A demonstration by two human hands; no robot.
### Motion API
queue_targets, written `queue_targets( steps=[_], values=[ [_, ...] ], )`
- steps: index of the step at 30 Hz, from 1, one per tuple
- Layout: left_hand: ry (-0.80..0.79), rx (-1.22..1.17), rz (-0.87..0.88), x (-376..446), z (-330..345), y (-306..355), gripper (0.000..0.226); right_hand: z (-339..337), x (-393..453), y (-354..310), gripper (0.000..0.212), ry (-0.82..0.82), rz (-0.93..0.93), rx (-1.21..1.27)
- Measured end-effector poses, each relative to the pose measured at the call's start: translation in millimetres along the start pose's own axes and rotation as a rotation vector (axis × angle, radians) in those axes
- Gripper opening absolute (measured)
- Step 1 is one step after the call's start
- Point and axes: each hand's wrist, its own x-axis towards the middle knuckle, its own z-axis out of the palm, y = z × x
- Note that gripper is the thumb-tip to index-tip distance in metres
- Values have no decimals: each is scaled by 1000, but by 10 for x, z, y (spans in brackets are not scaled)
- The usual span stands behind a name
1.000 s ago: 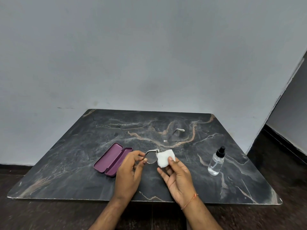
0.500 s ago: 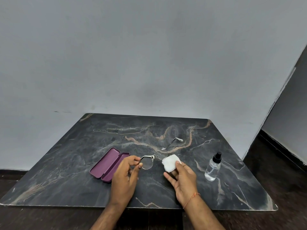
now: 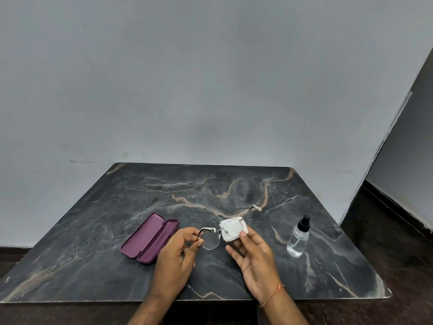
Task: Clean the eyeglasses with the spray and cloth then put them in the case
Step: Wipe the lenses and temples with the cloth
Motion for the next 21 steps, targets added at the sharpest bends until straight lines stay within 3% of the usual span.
queue_targets(
  steps=[3, 8, 14, 21],
  values=[
    [-27, 17, 15, -5, -6, 43, 37, -63, 10, -25, 37, -51, 79, 79],
    [9, -36, 1, -8, -10, 93, 9, -58, 4, -31, 31, -98, 122, 36],
    [43, -47, 3, -20, -5, 157, 10, -49, 19, -11, 40, -53, 50, 5],
    [30, -16, 13, -19, -11, 155, 11, -79, 23, -50, 27, -89, 151, 23]
  ],
)
